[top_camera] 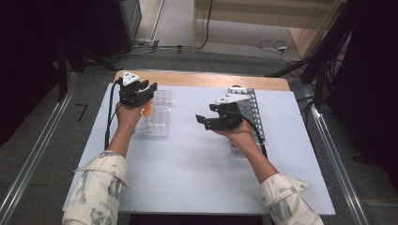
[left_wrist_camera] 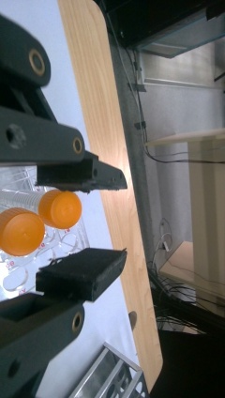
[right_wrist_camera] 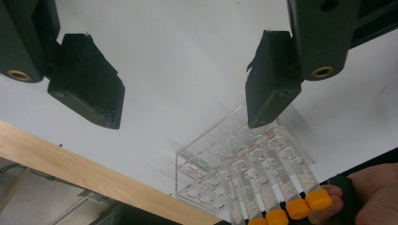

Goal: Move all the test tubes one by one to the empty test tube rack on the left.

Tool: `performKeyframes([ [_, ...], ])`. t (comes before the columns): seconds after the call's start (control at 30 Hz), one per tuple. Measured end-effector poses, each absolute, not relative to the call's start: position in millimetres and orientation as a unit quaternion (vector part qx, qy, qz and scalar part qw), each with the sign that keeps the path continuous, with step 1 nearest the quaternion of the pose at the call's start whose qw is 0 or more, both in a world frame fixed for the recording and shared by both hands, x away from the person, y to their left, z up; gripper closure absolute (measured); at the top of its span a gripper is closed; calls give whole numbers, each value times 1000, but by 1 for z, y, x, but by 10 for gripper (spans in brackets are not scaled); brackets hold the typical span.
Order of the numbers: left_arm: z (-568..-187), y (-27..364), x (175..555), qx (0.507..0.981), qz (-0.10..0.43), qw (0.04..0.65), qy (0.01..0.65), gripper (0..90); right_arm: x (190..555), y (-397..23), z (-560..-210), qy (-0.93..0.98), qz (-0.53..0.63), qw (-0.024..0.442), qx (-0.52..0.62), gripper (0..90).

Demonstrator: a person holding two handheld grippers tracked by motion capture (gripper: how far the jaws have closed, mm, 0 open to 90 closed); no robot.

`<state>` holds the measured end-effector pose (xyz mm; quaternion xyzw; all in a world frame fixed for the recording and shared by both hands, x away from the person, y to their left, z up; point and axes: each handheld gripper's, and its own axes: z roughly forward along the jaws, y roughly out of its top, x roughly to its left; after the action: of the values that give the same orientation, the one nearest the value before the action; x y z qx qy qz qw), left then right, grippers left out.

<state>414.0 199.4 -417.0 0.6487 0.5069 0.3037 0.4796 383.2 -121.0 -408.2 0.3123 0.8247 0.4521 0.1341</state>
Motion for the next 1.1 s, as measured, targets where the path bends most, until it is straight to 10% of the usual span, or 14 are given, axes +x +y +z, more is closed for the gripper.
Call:
performKeyframes([
  [0.43,-403,200,390,629,319,500,503,233,378,-138,-403,807,468,163,320,249],
  [1.1,-411,201,324,632,318,514,486,183,356,-192,-406,778,476,213,349,231],
])
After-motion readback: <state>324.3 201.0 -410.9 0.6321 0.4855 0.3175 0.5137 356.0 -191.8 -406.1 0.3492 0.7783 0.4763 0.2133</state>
